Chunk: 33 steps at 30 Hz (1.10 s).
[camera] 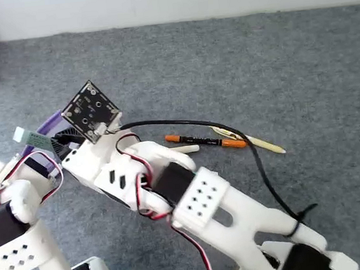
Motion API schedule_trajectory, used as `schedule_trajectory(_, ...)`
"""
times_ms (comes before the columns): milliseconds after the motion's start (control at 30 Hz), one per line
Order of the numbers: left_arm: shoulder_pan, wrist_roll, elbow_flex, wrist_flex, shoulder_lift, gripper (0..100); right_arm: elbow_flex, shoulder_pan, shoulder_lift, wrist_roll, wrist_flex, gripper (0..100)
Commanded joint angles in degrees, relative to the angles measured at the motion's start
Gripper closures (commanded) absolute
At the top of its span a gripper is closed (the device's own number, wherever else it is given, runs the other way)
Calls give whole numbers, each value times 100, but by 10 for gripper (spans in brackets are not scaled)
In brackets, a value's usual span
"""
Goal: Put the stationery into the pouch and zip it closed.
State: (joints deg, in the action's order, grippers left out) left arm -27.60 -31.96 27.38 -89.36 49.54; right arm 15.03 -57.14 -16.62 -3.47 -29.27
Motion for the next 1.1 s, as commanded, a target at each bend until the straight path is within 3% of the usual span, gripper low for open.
schedule_trajectory(0,26,-53,-57,123,-132,988,-88,40,382,26,347,991)
schedule_trajectory(267,26,-53,-57,123,-132,988,-44,312,-154,26,259,991)
schedule_trajectory(400,26,-53,-57,123,-132,988,-26,725,-813,26,-646,991)
schedule_trajectory(600,9,-62,-57,123,-132,988,-26,2149,-1191,18,-2422,991)
schedule_trajectory(767,9,-62,-57,123,-97,988,-44,2976,-593,62,-3495,991)
schedule_trajectory(933,9,-62,-57,123,-97,988,-53,3644,611,70,-3890,986)
schedule_trajectory(1067,9,-62,-57,105,-88,988,-79,4127,1543,642,-4004,945)
